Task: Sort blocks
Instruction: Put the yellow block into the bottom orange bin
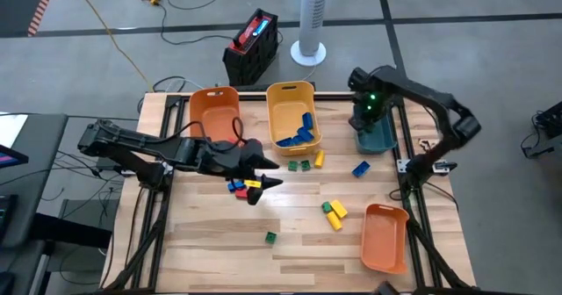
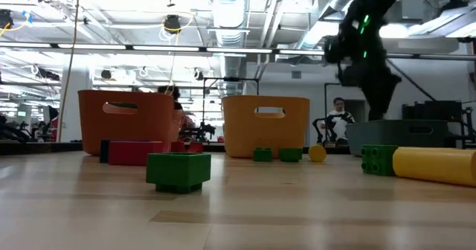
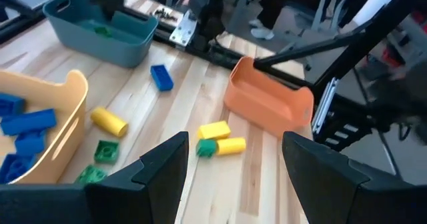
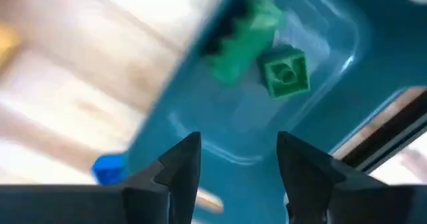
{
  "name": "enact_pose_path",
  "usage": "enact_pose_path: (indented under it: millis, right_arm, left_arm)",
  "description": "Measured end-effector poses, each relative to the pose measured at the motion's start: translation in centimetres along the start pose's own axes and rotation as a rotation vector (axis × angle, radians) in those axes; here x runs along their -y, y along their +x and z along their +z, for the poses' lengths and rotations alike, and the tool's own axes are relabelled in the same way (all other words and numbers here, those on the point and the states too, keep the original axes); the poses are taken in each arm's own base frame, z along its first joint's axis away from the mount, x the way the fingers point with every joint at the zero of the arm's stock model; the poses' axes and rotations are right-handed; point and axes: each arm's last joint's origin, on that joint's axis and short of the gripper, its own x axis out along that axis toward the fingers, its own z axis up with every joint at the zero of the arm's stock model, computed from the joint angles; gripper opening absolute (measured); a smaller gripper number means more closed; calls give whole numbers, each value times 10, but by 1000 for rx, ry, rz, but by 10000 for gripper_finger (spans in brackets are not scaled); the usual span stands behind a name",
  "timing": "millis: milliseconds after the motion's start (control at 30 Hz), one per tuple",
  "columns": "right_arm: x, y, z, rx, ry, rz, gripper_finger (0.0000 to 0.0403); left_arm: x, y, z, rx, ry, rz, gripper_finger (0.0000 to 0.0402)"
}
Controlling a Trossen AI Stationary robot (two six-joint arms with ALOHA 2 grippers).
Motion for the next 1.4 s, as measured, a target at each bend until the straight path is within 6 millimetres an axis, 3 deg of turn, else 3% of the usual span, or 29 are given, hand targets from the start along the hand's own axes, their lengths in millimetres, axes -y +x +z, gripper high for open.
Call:
enact_pose_path:
  millis: [167, 300, 467, 567, 733, 1000, 1200, 1400]
  right_arm:
    - [-41, -42, -39, 225, -334, 21, 207]
    - [-75, -62, -71, 363, -640, 56, 220]
    - [-106, -67, -98, 403, -922, 54, 245]
    - [-118, -57, -104, 377, -988, 55, 249]
    - [-136, -31, -114, 376, -951, 93, 249]
    - [-171, -22, -133, 384, -829, 199, 249]
    - [-207, 3, -143, 208, -683, 286, 250]
    - [-231, 22, -139, 73, -522, 283, 250]
  left_arm:
    - [-3, 0, -6, -60, 16, 30, 235]
    - [-7, 0, -6, -69, 19, 45, 235]
    - [-11, 1, -3, -62, 23, 58, 235]
    - [-11, 1, -3, -62, 23, 59, 235]
    - [-12, 1, -5, -83, 25, 69, 235]
    - [-14, 1, -9, -118, 17, 86, 235]
    - [-14, 1, -8, -115, 34, 84, 235]
    - [-14, 1, -9, -116, 36, 84, 235]
